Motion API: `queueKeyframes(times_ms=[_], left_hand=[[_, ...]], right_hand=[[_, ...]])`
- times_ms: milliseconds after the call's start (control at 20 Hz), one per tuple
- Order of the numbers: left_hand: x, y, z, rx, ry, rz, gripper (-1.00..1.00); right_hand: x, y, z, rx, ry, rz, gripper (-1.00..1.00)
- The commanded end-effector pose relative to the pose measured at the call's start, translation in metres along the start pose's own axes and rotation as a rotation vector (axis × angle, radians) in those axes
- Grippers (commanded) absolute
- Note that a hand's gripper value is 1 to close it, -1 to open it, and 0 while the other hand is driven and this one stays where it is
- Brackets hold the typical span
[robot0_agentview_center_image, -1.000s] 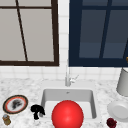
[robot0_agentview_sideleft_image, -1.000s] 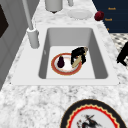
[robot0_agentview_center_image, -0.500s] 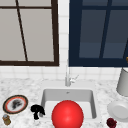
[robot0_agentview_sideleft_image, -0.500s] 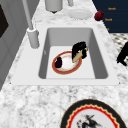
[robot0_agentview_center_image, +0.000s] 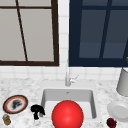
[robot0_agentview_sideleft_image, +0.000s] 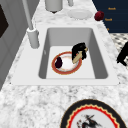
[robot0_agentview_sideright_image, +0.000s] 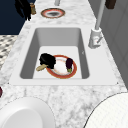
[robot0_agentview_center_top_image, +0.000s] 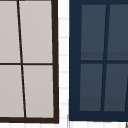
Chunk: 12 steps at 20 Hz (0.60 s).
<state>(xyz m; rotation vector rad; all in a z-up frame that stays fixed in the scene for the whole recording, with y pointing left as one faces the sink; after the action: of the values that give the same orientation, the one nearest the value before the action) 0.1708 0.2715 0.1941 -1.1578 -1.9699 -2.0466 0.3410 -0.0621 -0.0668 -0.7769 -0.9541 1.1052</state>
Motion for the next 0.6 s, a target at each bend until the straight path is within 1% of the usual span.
queueKeyframes(times_ms=[0, 50, 200, 350, 500, 550], left_hand=[[0.0, 0.0, 0.0, 0.0, 0.0, 0.0, 0.0], [0.0, 0.0, 0.0, 0.0, 0.0, 0.0, 0.0], [0.0, 0.0, 0.0, 0.0, 0.0, 0.0, 0.0], [0.0, 0.0, 0.0, 0.0, 0.0, 0.0, 0.0], [0.0, 0.0, 0.0, 0.0, 0.0, 0.0, 0.0], [0.0, 0.0, 0.0, 0.0, 0.0, 0.0, 0.0]], right_hand=[[-0.001, 0.006, -0.01, 0.009, 0.005, 0.007, -1.0], [0.0, 0.0, -0.011, 0.04, 0.013, -0.002, -1.0], [-0.002, -0.002, -0.011, 0.123, 0.011, 0.028, -1.0], [-0.006, -0.003, -0.011, 0.156, 0.003, 0.052, -1.0], [-0.009, -0.005, -0.012, 0.161, -0.003, 0.064, -1.0], [-0.011, -0.008, -0.014, 0.181, -0.002, 0.073, -1.0]])
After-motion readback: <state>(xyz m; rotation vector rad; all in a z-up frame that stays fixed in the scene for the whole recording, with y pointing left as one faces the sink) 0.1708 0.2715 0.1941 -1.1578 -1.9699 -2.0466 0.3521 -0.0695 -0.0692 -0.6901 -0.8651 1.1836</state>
